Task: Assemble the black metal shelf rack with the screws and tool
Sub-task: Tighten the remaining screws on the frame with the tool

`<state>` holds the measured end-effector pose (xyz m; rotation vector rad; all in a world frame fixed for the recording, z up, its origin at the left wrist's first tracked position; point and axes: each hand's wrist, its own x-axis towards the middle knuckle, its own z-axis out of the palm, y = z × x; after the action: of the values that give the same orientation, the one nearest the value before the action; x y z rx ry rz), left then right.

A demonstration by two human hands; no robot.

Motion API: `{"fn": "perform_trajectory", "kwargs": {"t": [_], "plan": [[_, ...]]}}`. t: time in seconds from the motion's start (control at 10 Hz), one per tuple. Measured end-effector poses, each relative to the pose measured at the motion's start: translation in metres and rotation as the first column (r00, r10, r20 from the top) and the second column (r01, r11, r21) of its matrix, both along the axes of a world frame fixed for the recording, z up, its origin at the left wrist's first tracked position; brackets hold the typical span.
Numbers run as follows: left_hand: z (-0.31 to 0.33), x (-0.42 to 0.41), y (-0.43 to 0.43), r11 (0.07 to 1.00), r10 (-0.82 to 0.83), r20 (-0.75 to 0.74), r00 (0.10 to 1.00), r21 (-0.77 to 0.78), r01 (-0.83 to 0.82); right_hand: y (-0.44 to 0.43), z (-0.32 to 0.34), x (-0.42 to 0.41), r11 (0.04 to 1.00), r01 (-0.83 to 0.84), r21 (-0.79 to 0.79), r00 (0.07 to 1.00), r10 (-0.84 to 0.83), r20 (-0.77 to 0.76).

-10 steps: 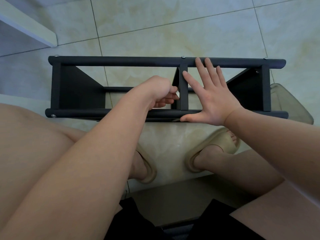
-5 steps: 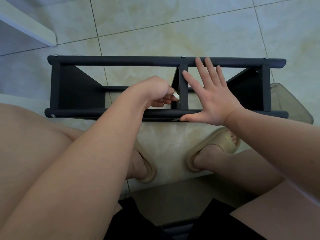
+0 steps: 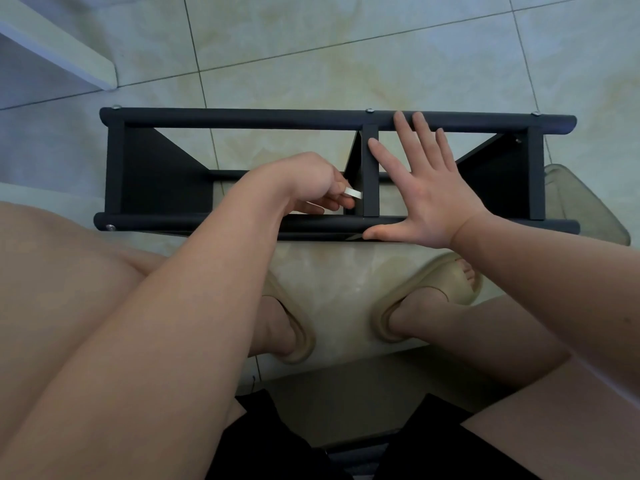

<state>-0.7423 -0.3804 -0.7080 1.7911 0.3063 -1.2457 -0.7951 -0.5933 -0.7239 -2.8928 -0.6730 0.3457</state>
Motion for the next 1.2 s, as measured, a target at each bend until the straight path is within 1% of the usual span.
{"fn": "perform_trajectory", "kwargs": {"t": [0.2, 0.5, 0.8, 0.9, 1.0, 1.1, 1.2], "plan": [[0.004, -0.003, 0.003, 0.996, -0.083, 0.038, 0.996, -0.014, 0.084, 0.001, 0.001, 0.000, 1.000, 0.003, -0.004, 1.000, -0.003, -0.009], [0.008, -0.006, 0.005, 0.968, -0.248, 0.124, 0.961, 0.071, 0.241, 0.001, 0.003, 0.000, 1.000, 0.008, -0.019, 1.000, -0.008, -0.025], [0.008, -0.007, 0.004, 0.958, -0.277, 0.104, 0.955, 0.114, 0.265, 0.000, 0.003, 0.001, 1.000, 0.008, -0.019, 0.999, -0.009, -0.040], [0.010, -0.005, 0.001, 0.939, -0.317, 0.107, 0.942, 0.173, 0.297, 0.000, 0.002, 0.001, 1.000, 0.004, -0.016, 0.999, -0.005, -0.035], [0.015, -0.002, -0.001, 0.895, -0.374, 0.125, 0.919, 0.307, 0.323, -0.001, 0.001, 0.001, 1.000, 0.002, 0.005, 1.000, -0.002, -0.028], [0.020, 0.004, 0.002, 0.889, -0.342, 0.129, 0.931, 0.365, 0.276, -0.002, 0.004, 0.005, 1.000, 0.007, 0.004, 0.998, -0.006, -0.065], [0.034, 0.014, 0.004, 0.870, -0.364, 0.189, 0.912, 0.418, 0.261, -0.001, 0.009, 0.010, 0.999, 0.025, -0.038, 0.991, -0.030, -0.131]]}}
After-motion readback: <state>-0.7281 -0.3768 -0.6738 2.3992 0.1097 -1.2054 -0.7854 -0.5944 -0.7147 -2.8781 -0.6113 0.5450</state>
